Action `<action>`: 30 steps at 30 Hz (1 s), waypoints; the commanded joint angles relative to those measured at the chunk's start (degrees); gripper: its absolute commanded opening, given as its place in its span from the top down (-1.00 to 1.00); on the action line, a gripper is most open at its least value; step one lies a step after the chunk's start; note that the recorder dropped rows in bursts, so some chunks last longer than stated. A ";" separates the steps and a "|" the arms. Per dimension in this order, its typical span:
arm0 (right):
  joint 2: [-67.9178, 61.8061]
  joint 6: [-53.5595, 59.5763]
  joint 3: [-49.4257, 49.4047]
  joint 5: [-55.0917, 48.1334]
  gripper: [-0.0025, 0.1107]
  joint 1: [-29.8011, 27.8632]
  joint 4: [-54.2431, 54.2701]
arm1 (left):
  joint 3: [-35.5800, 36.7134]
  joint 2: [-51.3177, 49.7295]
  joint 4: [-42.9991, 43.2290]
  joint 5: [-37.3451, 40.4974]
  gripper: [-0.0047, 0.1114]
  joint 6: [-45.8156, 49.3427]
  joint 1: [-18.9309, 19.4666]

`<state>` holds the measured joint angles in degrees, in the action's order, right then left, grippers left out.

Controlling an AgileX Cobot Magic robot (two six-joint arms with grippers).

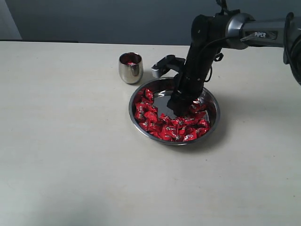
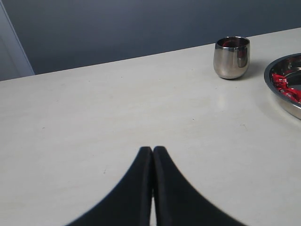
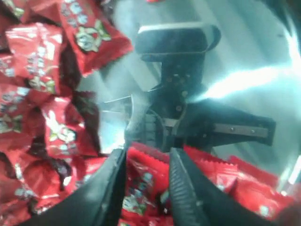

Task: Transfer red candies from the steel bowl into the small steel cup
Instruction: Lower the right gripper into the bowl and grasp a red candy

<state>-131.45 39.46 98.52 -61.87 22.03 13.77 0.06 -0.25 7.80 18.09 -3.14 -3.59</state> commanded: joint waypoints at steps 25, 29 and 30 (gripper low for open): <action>2.64 2.51 -0.07 -4.54 0.14 -9.23 8.56 | -0.06 0.25 -0.02 -0.41 0.91 -0.32 -0.60; 1.87 2.51 -0.07 -4.19 0.10 -9.23 8.21 | -0.06 0.25 -0.02 -0.41 0.91 -0.32 -0.60; 1.51 2.51 -0.07 -4.05 0.10 -9.23 8.21 | -0.06 0.25 -0.02 -0.41 0.91 -0.32 -0.60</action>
<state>-129.11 41.49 98.52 -66.24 13.12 22.41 0.06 -0.25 7.80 18.09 -3.14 -3.59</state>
